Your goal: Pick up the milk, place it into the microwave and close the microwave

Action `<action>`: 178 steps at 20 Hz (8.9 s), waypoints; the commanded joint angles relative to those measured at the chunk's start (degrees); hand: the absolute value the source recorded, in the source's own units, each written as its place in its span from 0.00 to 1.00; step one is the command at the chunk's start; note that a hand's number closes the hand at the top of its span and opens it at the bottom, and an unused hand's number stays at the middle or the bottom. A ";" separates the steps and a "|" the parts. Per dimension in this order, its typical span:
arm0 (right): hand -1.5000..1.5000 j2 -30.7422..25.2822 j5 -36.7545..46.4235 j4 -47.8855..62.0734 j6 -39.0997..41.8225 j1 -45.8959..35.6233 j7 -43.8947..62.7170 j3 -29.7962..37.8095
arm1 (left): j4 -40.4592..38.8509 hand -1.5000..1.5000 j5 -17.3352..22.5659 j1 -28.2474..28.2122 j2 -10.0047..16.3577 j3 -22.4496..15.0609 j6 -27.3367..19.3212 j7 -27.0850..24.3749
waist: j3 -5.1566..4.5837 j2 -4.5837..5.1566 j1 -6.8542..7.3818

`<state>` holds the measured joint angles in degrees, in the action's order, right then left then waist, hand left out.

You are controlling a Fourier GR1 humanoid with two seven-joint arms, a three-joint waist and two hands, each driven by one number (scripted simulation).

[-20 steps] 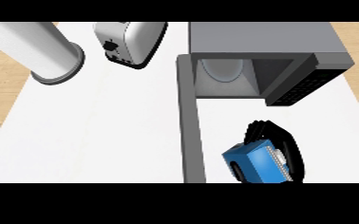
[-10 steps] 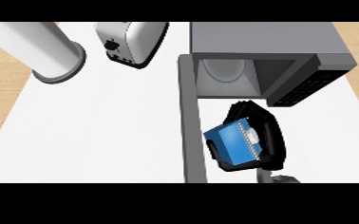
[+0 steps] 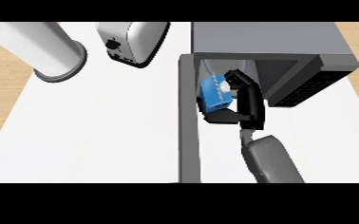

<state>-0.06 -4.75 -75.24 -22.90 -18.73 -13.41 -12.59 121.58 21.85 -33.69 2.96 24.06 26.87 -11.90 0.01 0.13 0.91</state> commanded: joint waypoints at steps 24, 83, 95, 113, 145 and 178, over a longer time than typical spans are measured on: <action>1.00 -4.75 0.61 59.30 -1.56 -36.51 -29.68 20.14 | -8.18 0.00 2.17 8.48 3.04 5.04 3.93 3.17 | 0.07 0.98 2.14; 0.00 -9.52 13.85 72.99 -26.93 -42.61 -23.43 14.90 | -20.88 0.00 -5.75 19.62 4.24 1.76 5.51 -1.73 | 0.20 3.49 7.41; 0.00 -9.75 12.03 69.81 -22.52 -38.87 -27.91 17.06 | -19.38 0.00 -6.81 18.86 3.60 2.38 4.09 -1.94 | 0.29 2.27 4.69; 0.00 -7.90 6.44 66.26 -3.40 -30.56 -38.29 22.65 | -11.67 0.00 -7.54 9.14 0.10 1.65 6.99 -3.86 | 0.14 0.62 1.66; 1.00 -4.98 -3.16 8.81 25.50 19.12 -31.94 10.38 | -17.73 1.00 -23.91 24.70 -2.78 -22.37 7.47 2.15 | -0.14 -0.42 -3.06; 0.00 -18.71 -19.23 -30.28 37.59 33.22 -13.59 17.96 | -63.60 0.00 -12.59 68.26 -2.94 -77.63 -40.38 7.31 | -0.16 0.77 -7.53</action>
<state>-17.12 -21.68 -102.40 12.32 14.86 -29.44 5.66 61.36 3.46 30.95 0.40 -47.60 -9.27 -5.81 -0.11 0.58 -4.69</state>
